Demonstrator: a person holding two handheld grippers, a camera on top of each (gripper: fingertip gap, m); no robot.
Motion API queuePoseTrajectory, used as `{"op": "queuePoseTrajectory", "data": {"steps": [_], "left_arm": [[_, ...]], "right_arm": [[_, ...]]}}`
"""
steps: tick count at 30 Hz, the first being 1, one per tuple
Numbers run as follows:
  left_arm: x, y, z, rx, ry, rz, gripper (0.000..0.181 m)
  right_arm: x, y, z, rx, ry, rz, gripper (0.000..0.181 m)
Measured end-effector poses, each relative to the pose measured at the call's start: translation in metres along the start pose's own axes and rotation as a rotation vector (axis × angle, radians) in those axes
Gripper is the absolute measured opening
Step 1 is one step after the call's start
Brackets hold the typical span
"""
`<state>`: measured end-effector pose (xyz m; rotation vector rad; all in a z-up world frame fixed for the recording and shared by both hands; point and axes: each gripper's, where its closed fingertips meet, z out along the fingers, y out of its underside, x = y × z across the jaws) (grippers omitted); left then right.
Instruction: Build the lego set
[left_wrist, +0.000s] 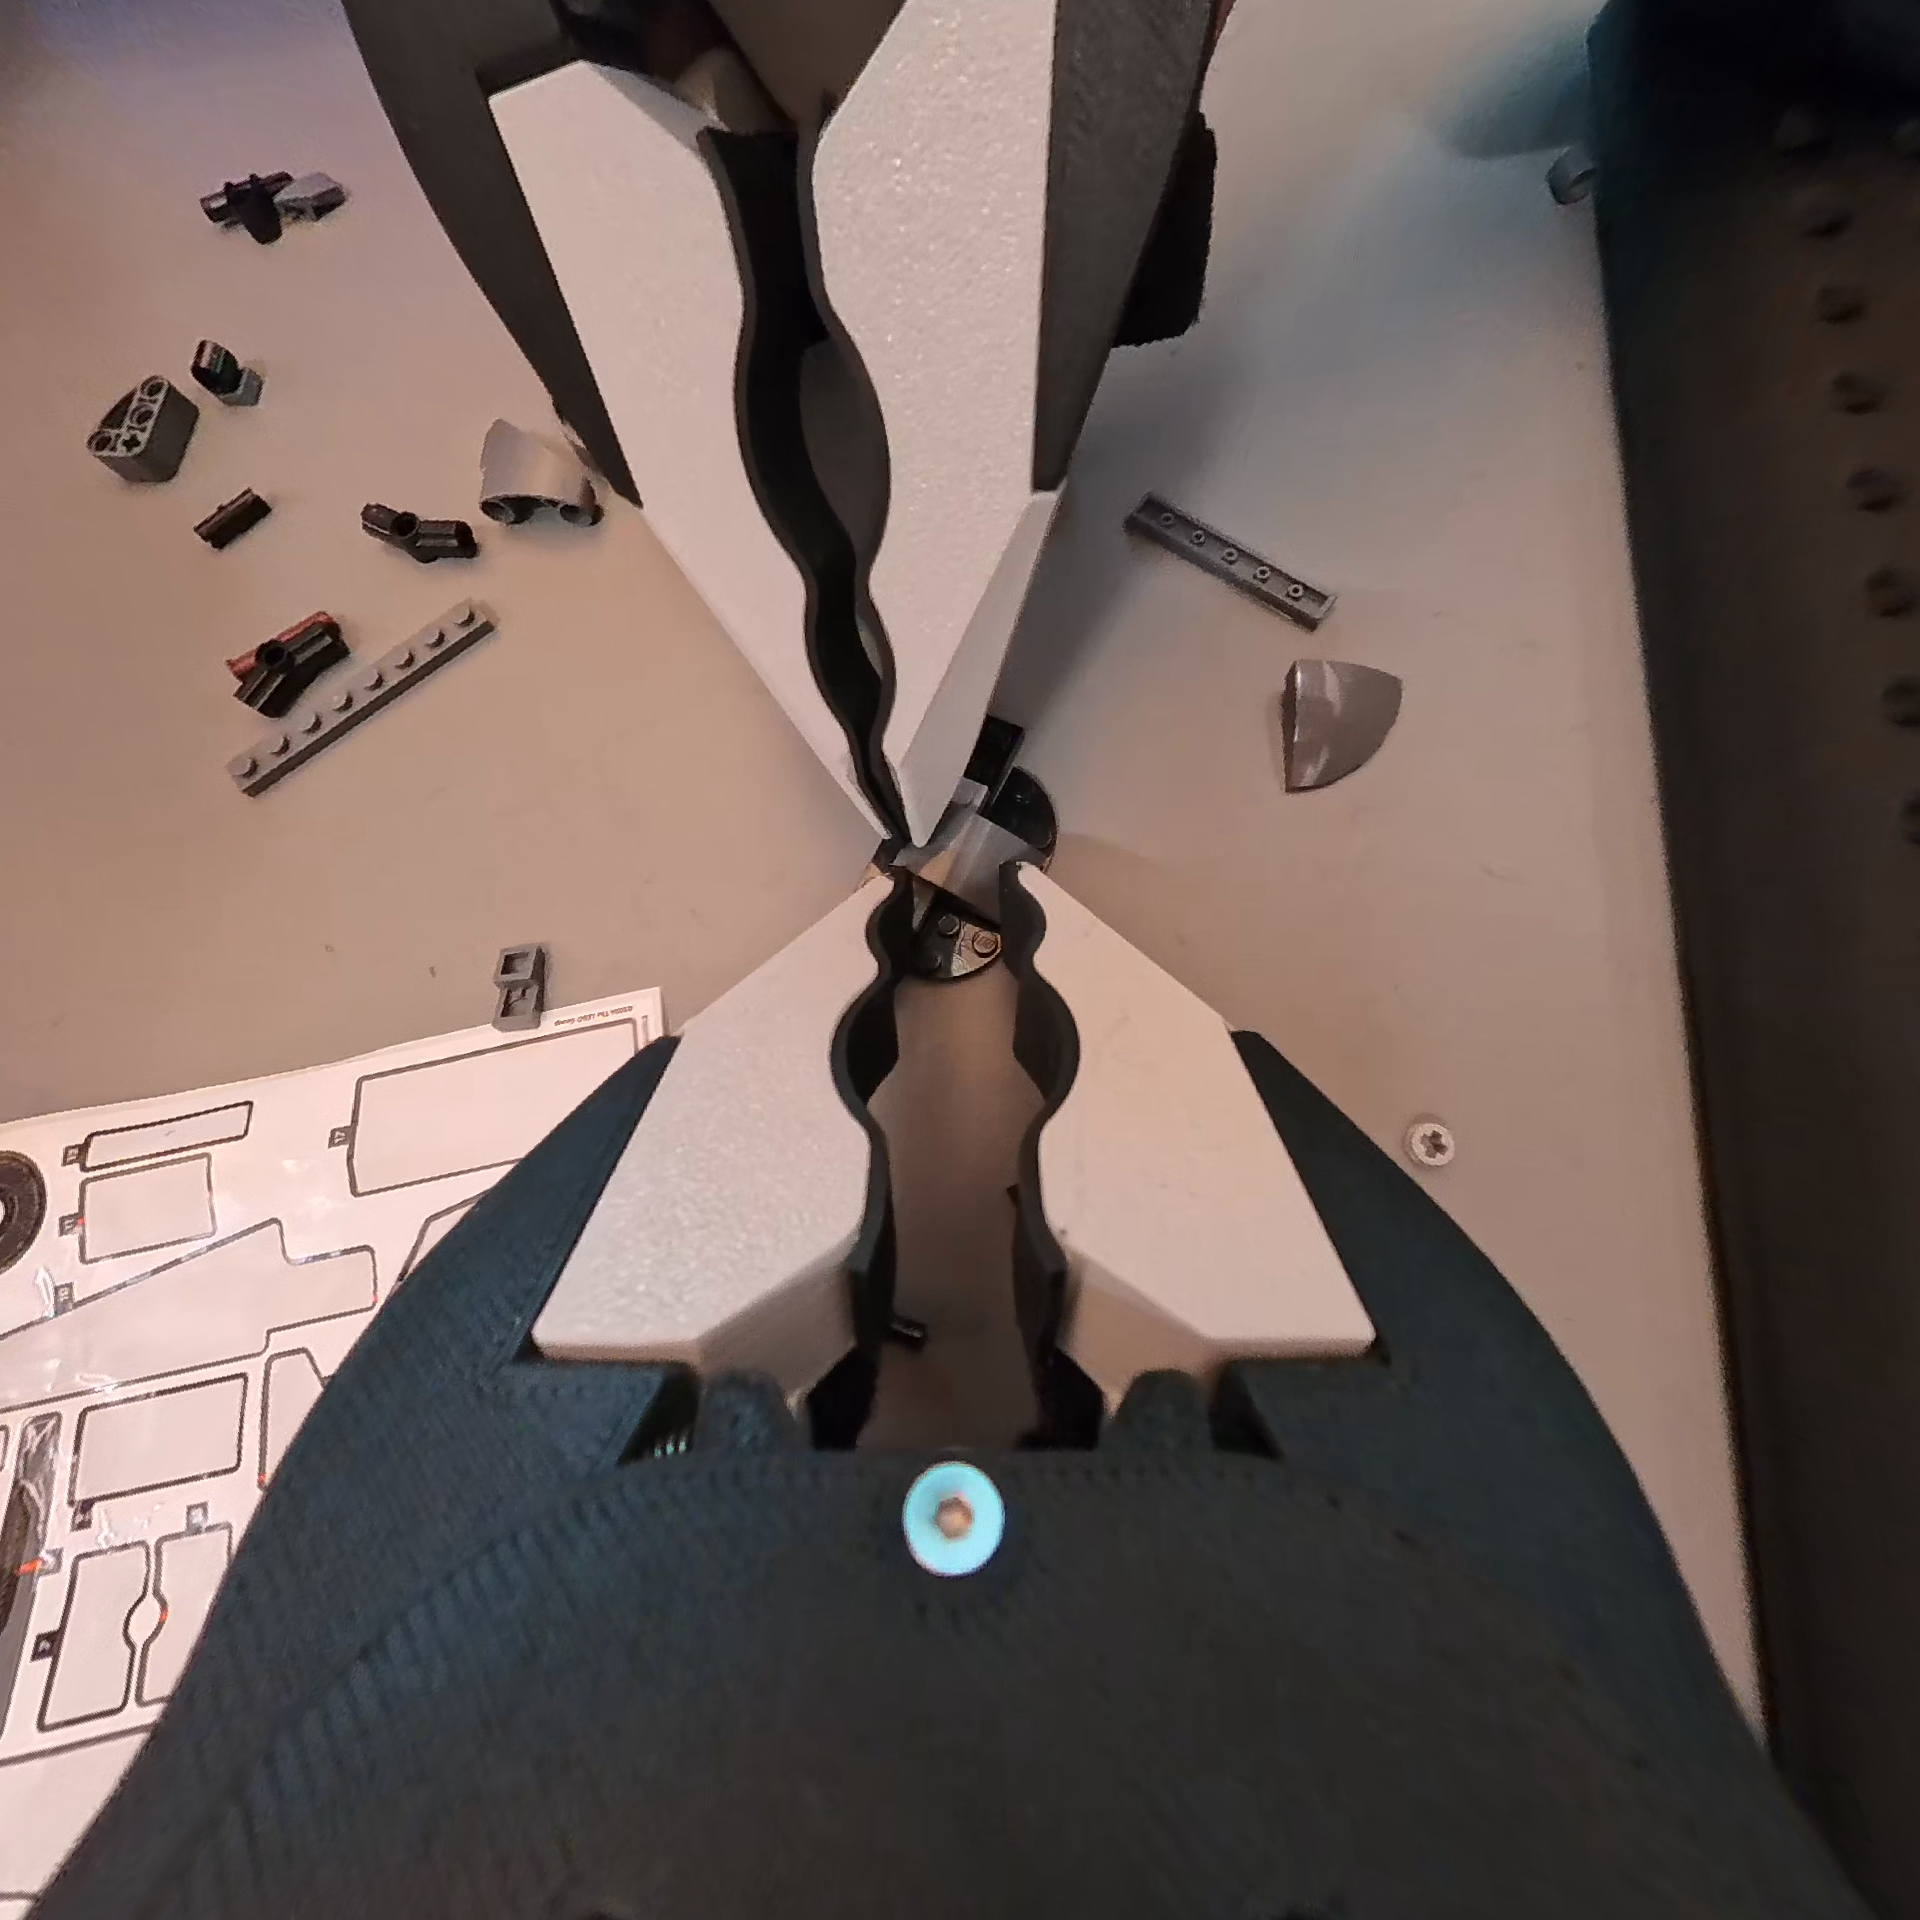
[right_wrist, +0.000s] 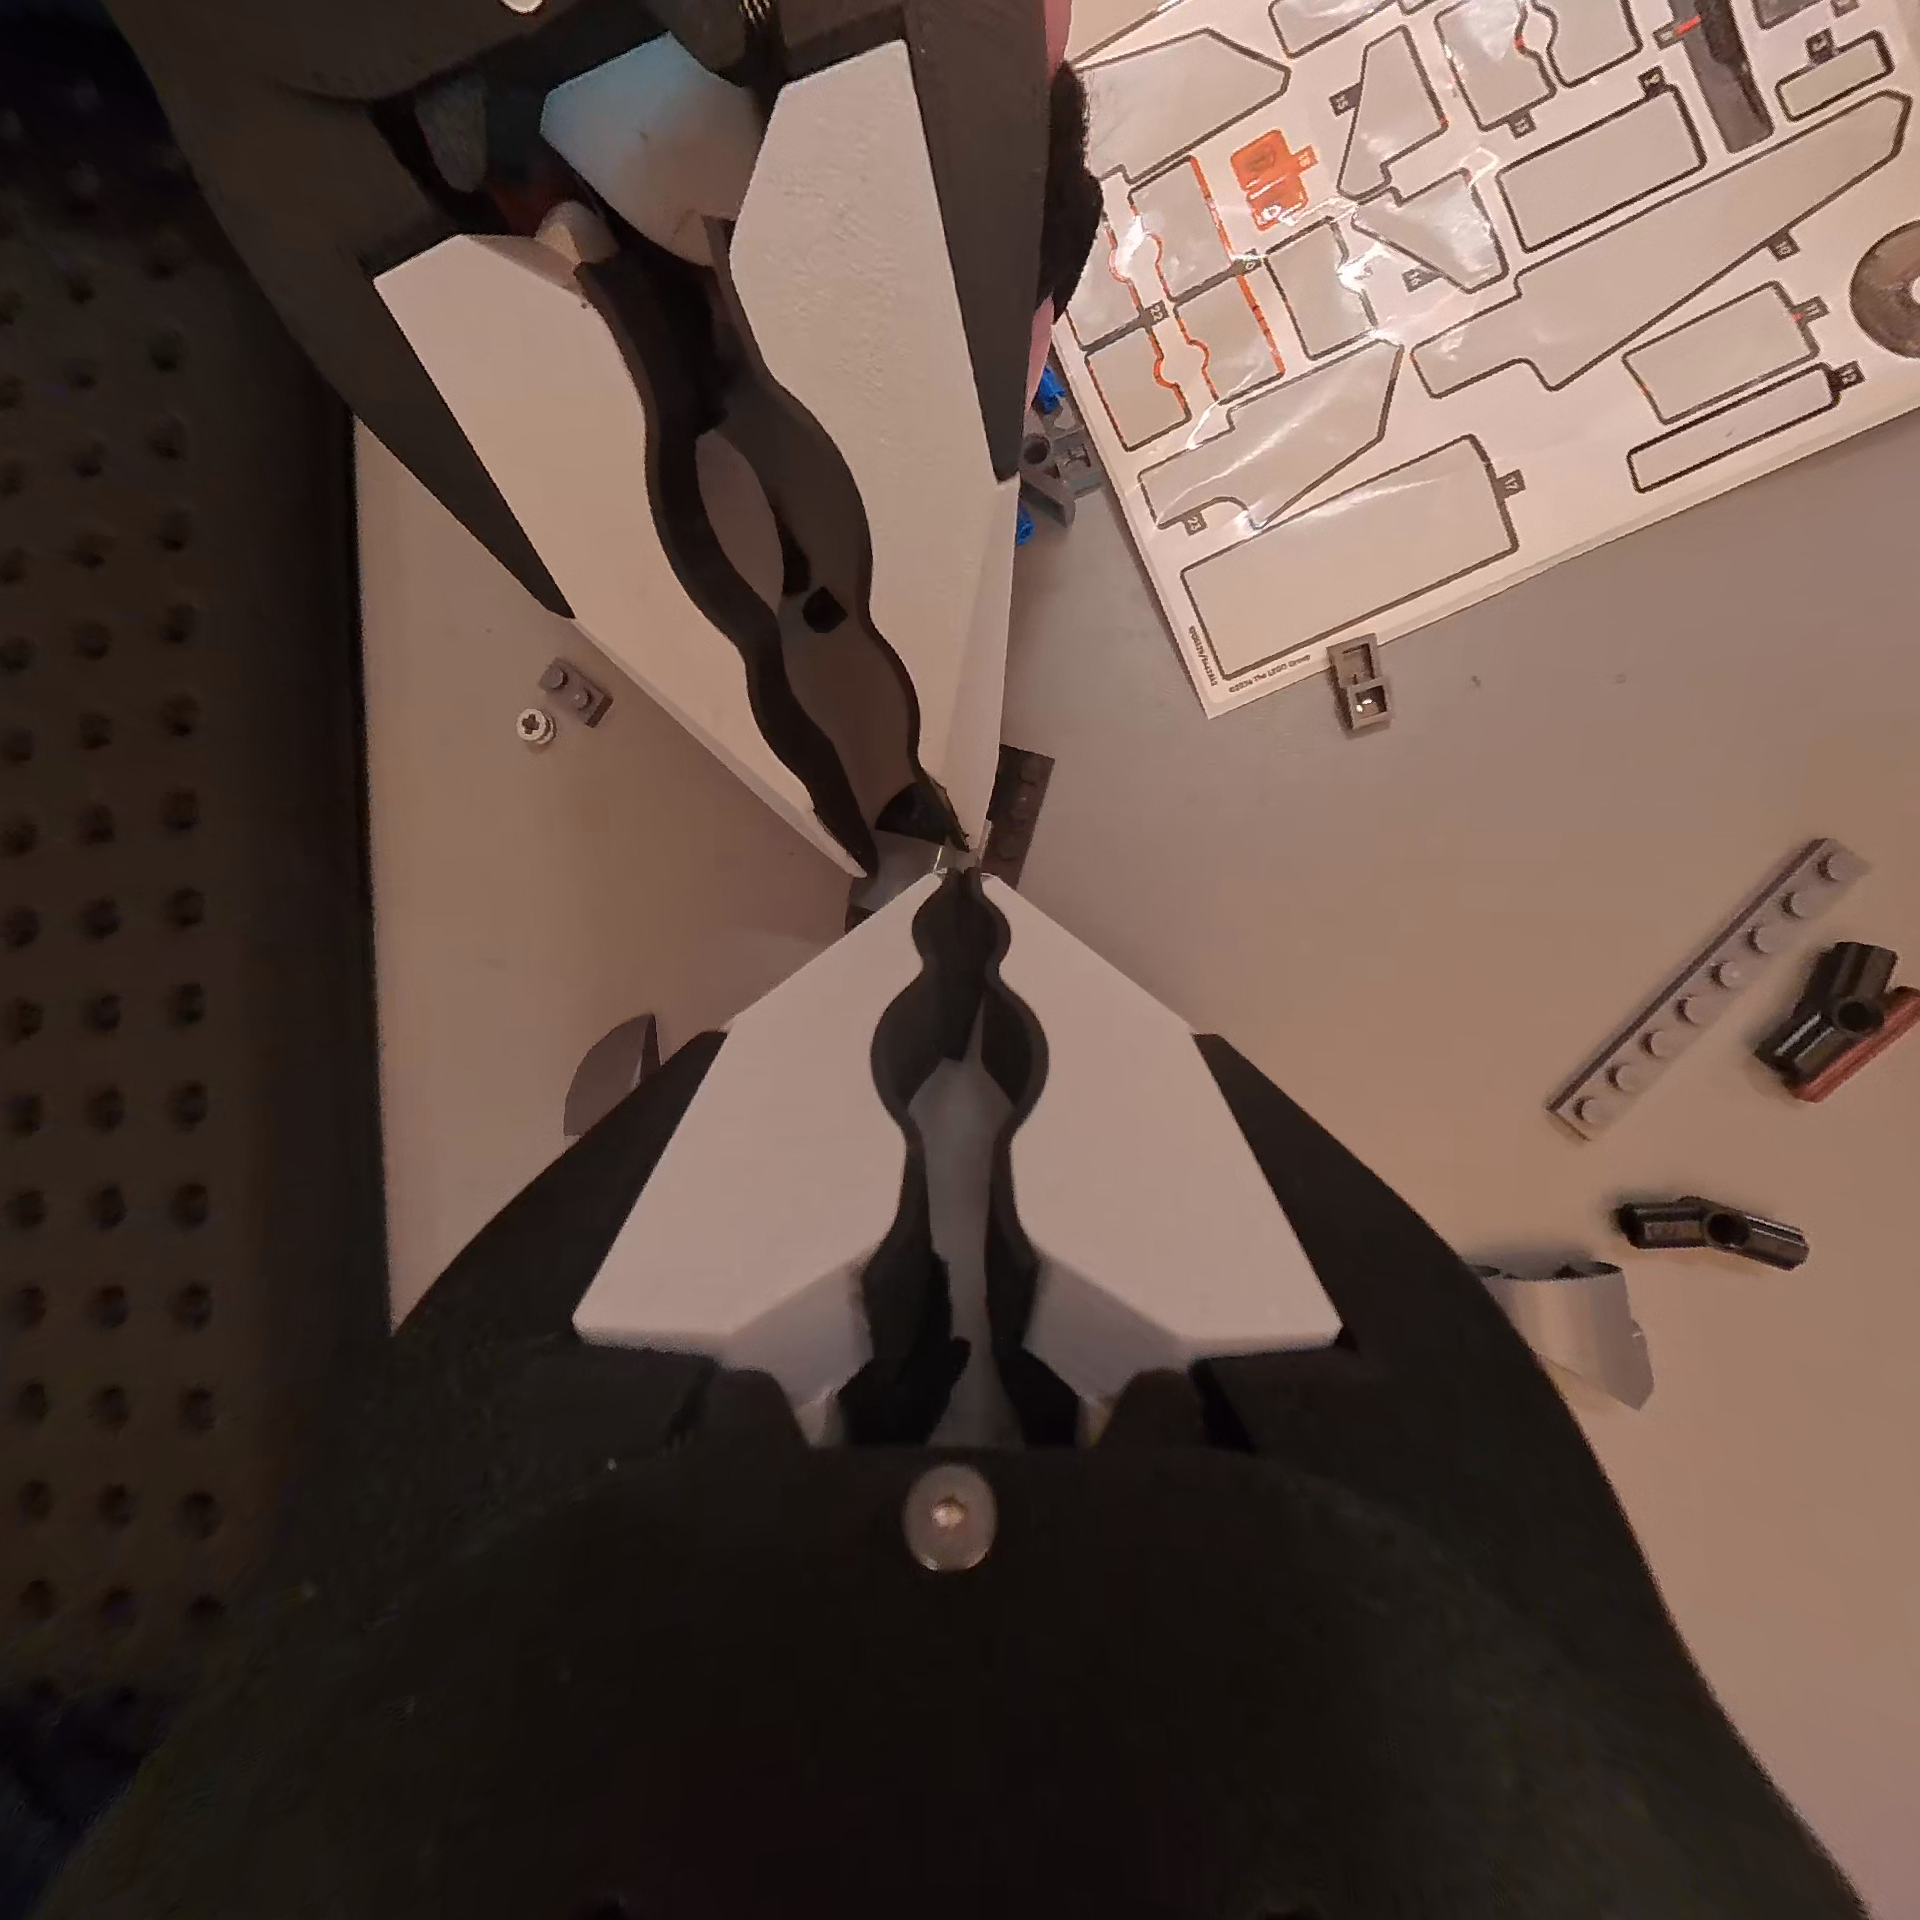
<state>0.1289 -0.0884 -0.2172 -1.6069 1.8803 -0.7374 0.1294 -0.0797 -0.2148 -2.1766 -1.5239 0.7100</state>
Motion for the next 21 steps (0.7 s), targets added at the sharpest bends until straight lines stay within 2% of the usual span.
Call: {"op": "queuePoseTrajectory", "data": {"steps": [8,12,21], "left_arm": [[0.001,-0.0001,-0.0006,-0.01,-0.011,0.03,0.009],[-0.0003,-0.0007,-0.0017,-0.012,-0.034,0.054,0.0],[0.0045,-0.0018,-0.0003,-0.006,-0.015,0.061,0.0]], "right_arm": [[-0.0016,0.0004,0.0001,-0.012,0.009,-0.02,0.0],[-0.0023,0.0003,0.0004,-0.024,0.027,-0.046,0.0],[-0.0056,0.0009,0.001,-0.049,0.054,-0.085,0.0]]}}
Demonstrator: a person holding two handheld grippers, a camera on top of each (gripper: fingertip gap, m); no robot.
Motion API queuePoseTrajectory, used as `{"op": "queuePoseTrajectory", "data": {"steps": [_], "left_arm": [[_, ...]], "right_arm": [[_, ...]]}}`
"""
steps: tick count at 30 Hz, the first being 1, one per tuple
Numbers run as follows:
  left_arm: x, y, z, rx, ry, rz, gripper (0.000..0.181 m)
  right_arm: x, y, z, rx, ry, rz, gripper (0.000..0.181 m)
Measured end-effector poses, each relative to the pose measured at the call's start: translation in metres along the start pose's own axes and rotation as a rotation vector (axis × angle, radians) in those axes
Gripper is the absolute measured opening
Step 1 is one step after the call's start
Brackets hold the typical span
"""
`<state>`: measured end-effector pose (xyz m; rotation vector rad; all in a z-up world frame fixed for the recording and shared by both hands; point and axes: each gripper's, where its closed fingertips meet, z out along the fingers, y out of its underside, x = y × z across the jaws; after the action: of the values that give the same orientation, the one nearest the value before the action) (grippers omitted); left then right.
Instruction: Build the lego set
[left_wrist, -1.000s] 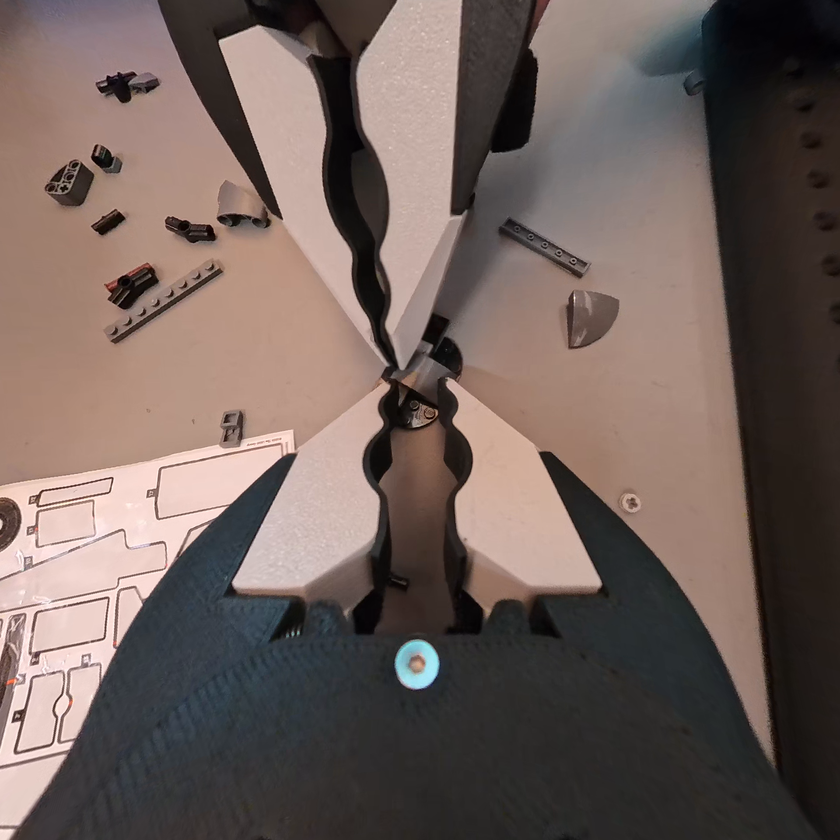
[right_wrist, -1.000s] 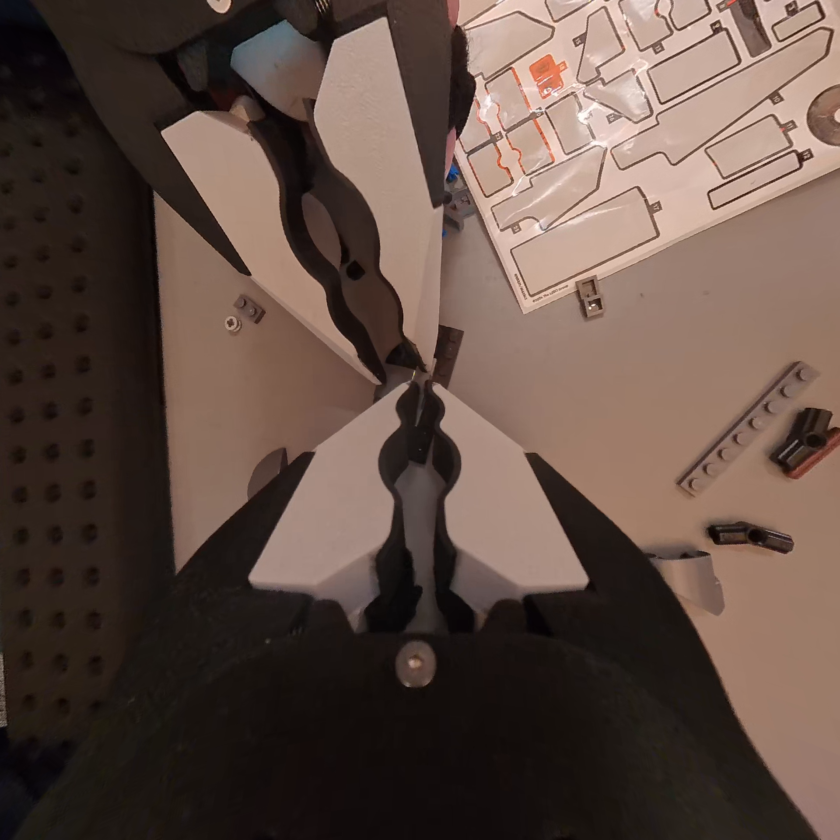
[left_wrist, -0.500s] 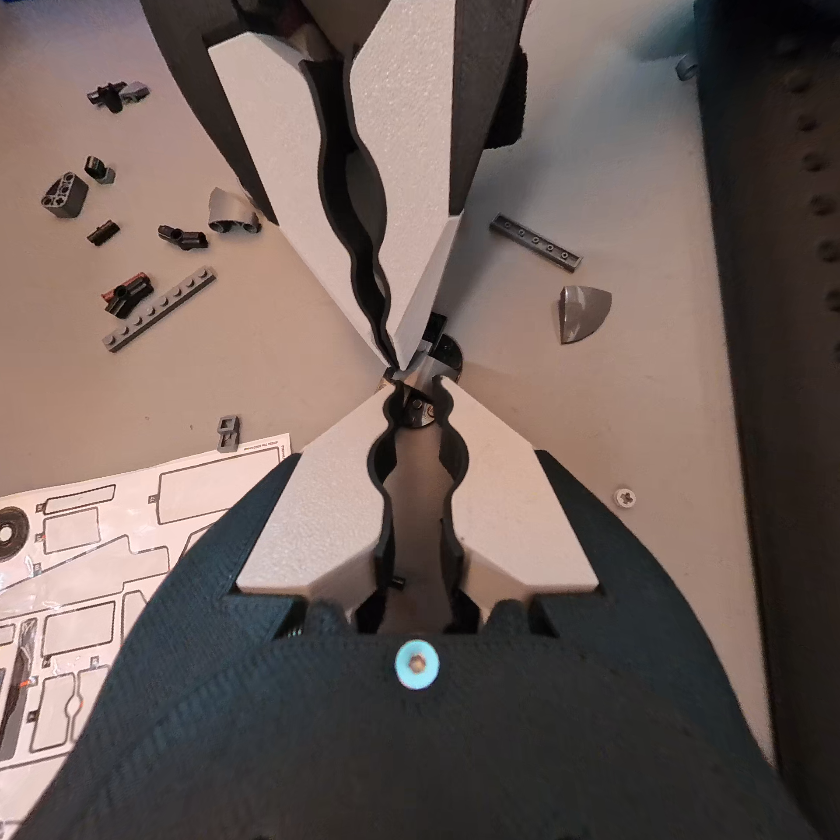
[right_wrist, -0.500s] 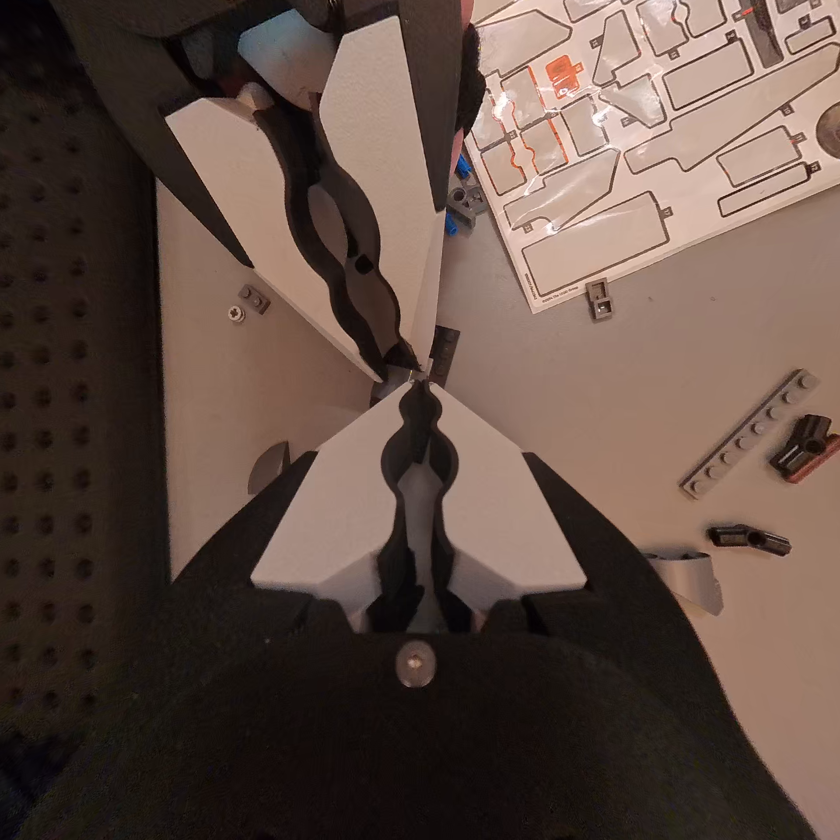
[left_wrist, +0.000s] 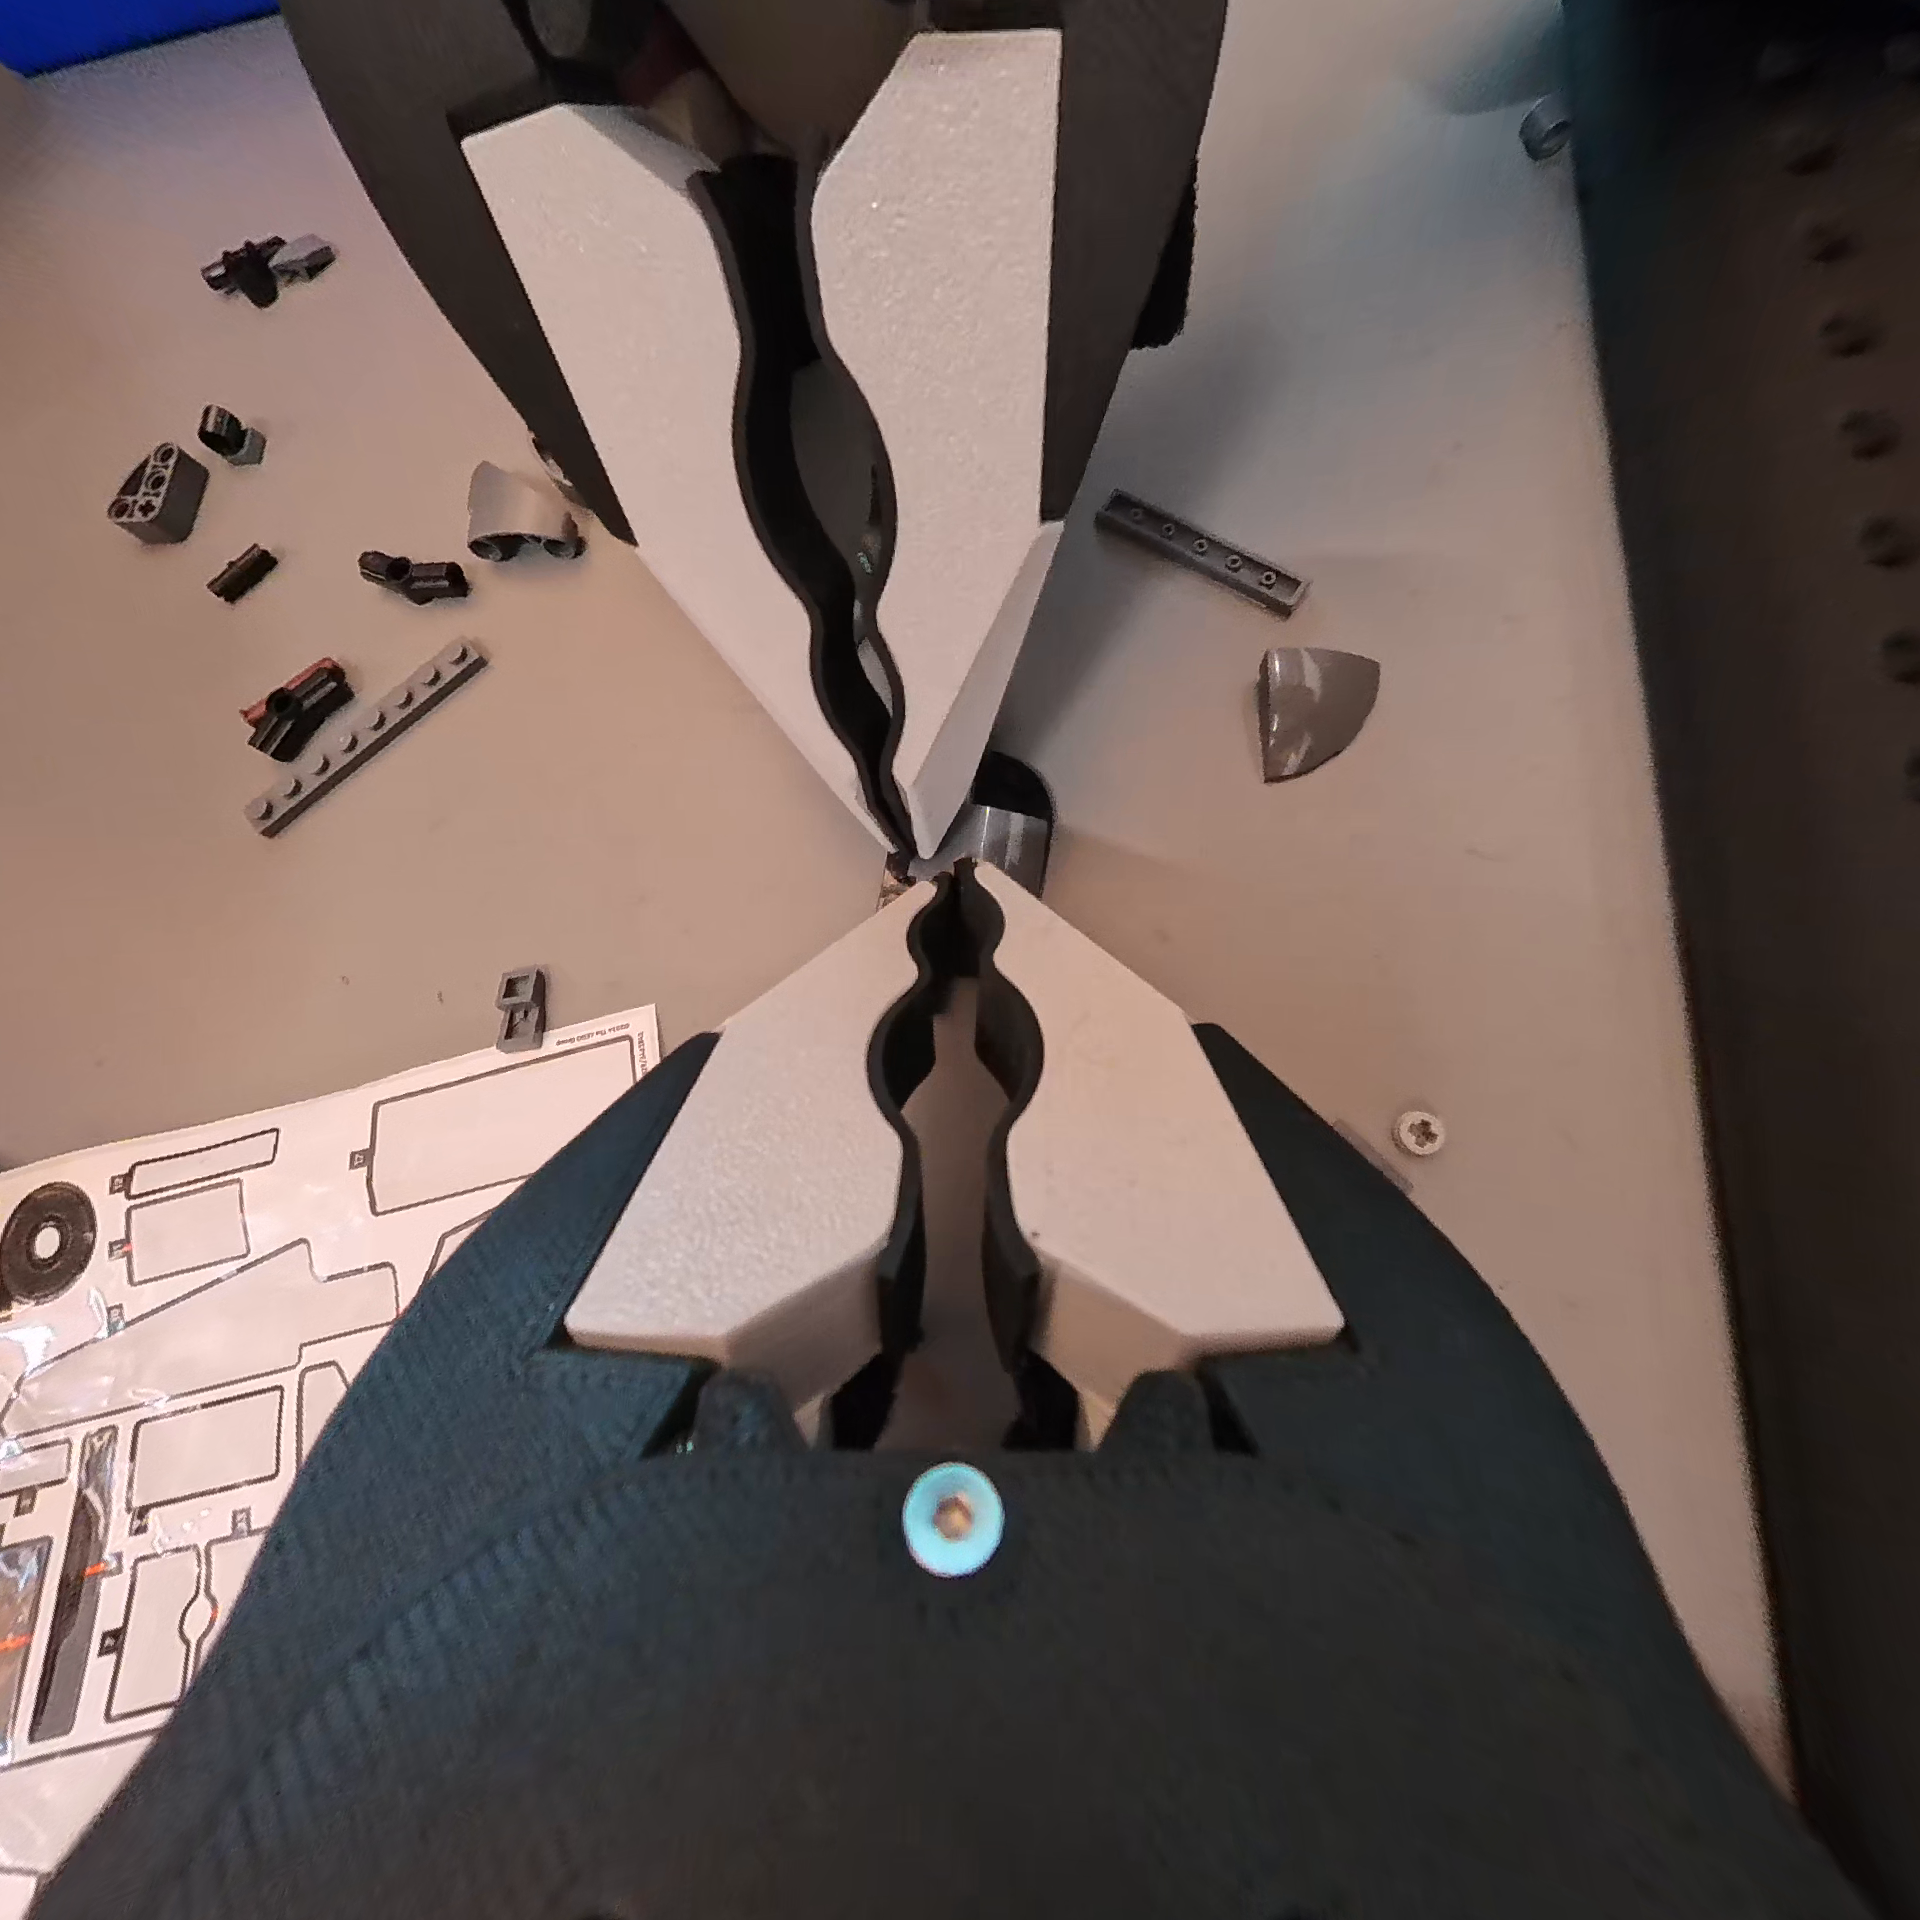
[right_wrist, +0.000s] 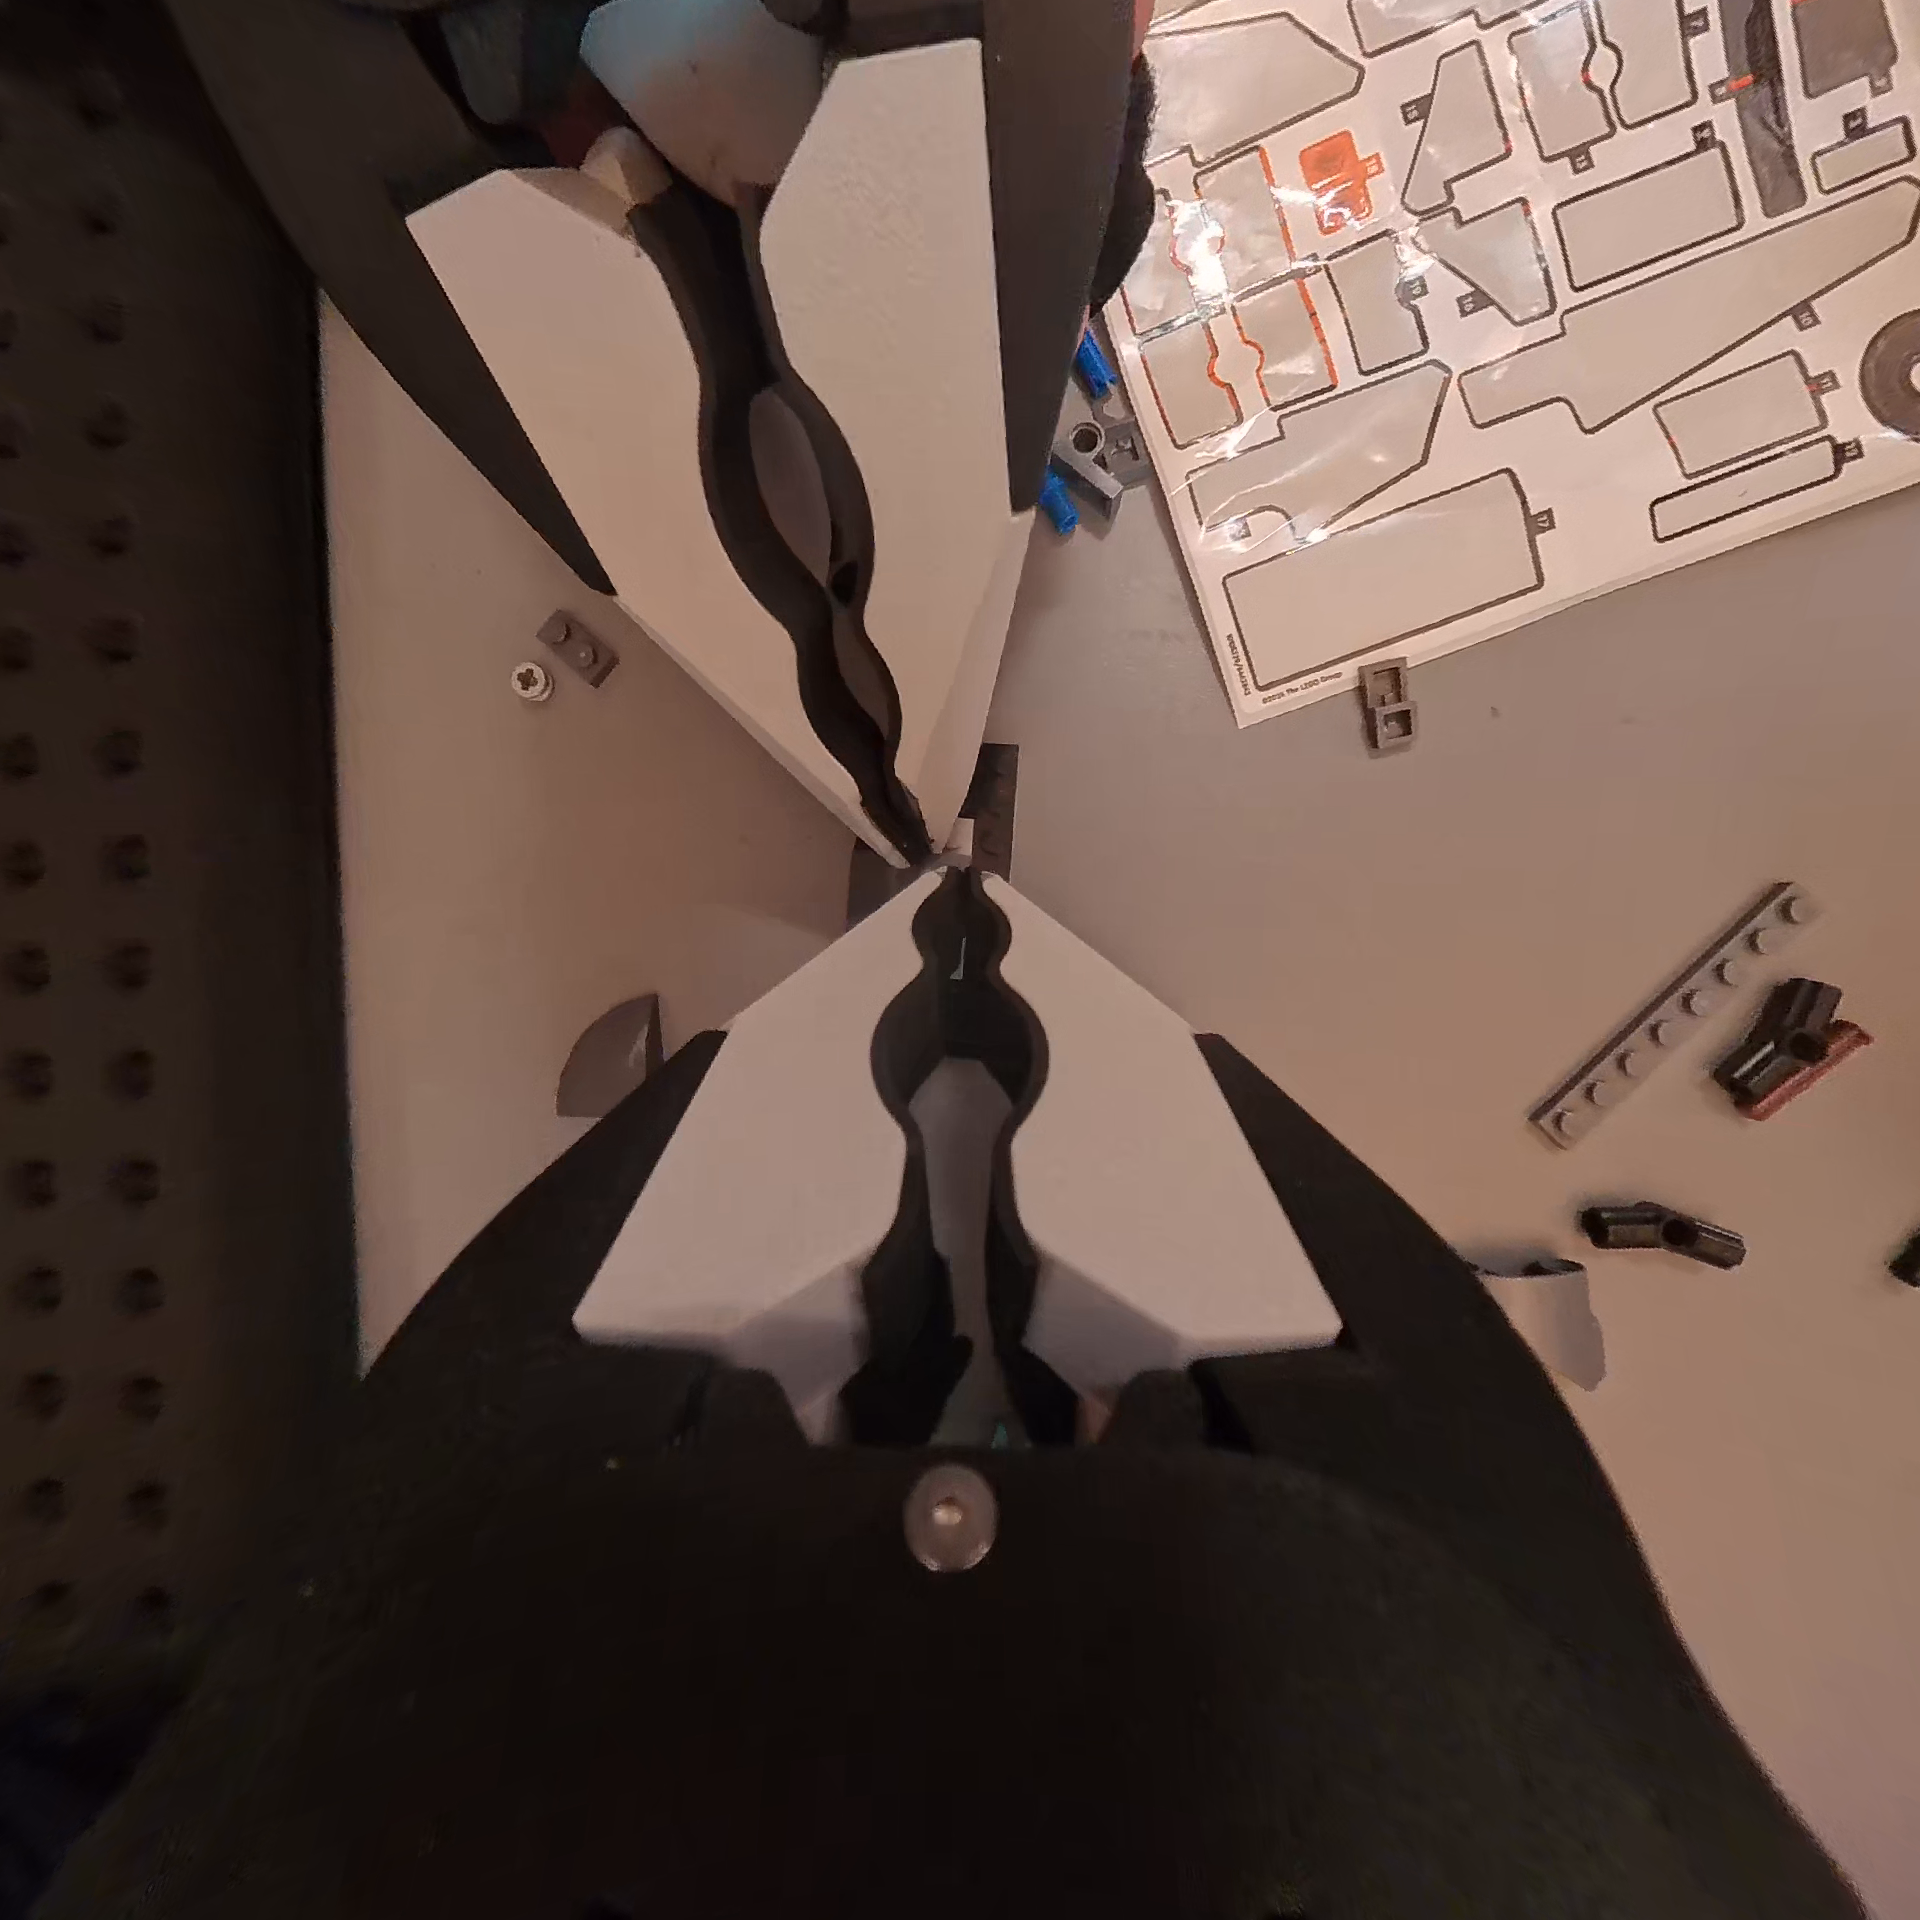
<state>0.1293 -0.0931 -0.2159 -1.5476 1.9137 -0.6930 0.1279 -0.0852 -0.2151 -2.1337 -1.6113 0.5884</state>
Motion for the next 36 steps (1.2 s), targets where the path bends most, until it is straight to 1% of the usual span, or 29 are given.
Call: {"op": "queuePoseTrajectory", "data": {"steps": [11,15,21,24,26,30,34,36], "left_arm": [[0.005,0.001,0.004,-0.016,0.017,0.015,0.0],[0.005,0.001,0.003,-0.011,0.029,-0.009,0.0],[0.009,-0.016,-0.002,0.064,0.041,-0.005,0.0],[0.011,-0.011,0.005,0.025,0.034,0.02,0.0],[0.016,-0.011,0.008,0.023,0.052,0.026,0.0],[0.016,-0.011,0.01,-0.004,0.022,0.078,0.0],[0.025,-0.011,0.014,-0.016,0.054,0.098,0.0],[0.03,-0.007,0.019,-0.045,0.065,0.118,0.0]], "right_arm": [[-0.001,0.004,-0.003,0.014,-0.026,0.017,0.0],[-0.001,0.004,-0.003,0.02,-0.024,0.006,0.0],[-0.002,0.004,-0.003,0.049,-0.041,0.005,0.0],[-0.002,0.005,-0.003,0.057,-0.05,0.011,0.0],[-0.003,0.005,-0.003,0.057,-0.053,0.014,0.0],[-0.003,0.005,-0.003,0.056,-0.053,0.013,0.0],[-0.003,0.005,-0.003,0.059,-0.052,0.011,0.0],[-0.003,0.005,-0.004,0.061,-0.054,0.013,0.0]]}}
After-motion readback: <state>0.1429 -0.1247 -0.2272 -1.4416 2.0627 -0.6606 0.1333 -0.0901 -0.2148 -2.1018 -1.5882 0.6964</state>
